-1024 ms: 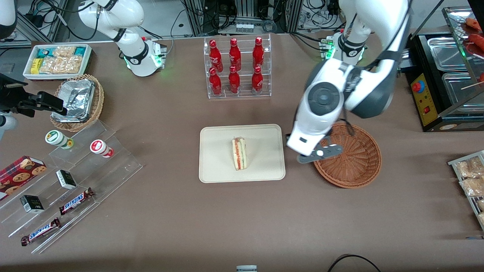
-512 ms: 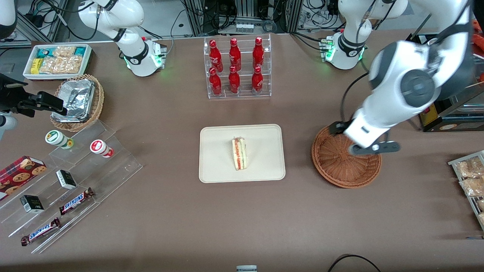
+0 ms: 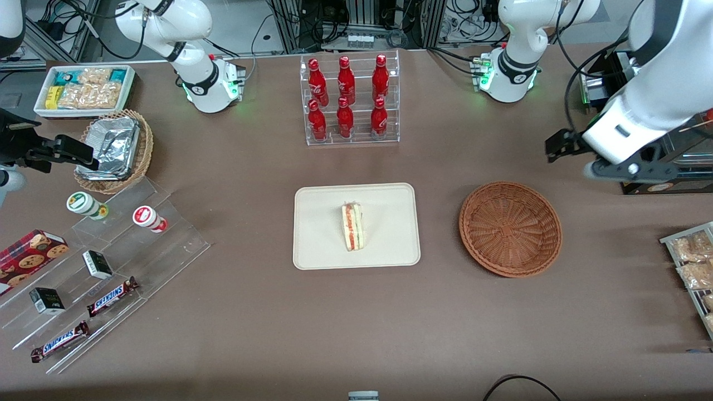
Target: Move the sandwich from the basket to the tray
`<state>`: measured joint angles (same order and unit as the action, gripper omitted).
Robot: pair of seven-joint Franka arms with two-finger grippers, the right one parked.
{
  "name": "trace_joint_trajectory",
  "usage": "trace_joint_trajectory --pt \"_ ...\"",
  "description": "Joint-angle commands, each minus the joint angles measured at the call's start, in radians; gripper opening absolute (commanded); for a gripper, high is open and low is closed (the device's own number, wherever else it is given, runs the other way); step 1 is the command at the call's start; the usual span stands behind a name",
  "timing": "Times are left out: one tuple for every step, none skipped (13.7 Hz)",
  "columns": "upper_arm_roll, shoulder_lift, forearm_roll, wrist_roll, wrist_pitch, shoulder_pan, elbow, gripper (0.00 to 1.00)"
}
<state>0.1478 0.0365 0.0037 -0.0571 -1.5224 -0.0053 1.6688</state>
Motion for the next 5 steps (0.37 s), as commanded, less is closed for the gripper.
trace_joint_trajectory --pt "-0.034 0.025 0.012 0.062 0.04 0.015 -0.018 1.0" --pt "-0.048 0.031 0.012 0.068 0.039 0.015 -0.018 1.0" --pt "-0.068 0.032 0.009 0.069 0.031 0.015 -0.017 1.0" --pt "-0.077 0.033 0.009 0.077 0.025 0.015 -0.017 1.0" --pt "-0.08 0.033 0.01 0.079 0.015 0.015 -0.017 1.0"
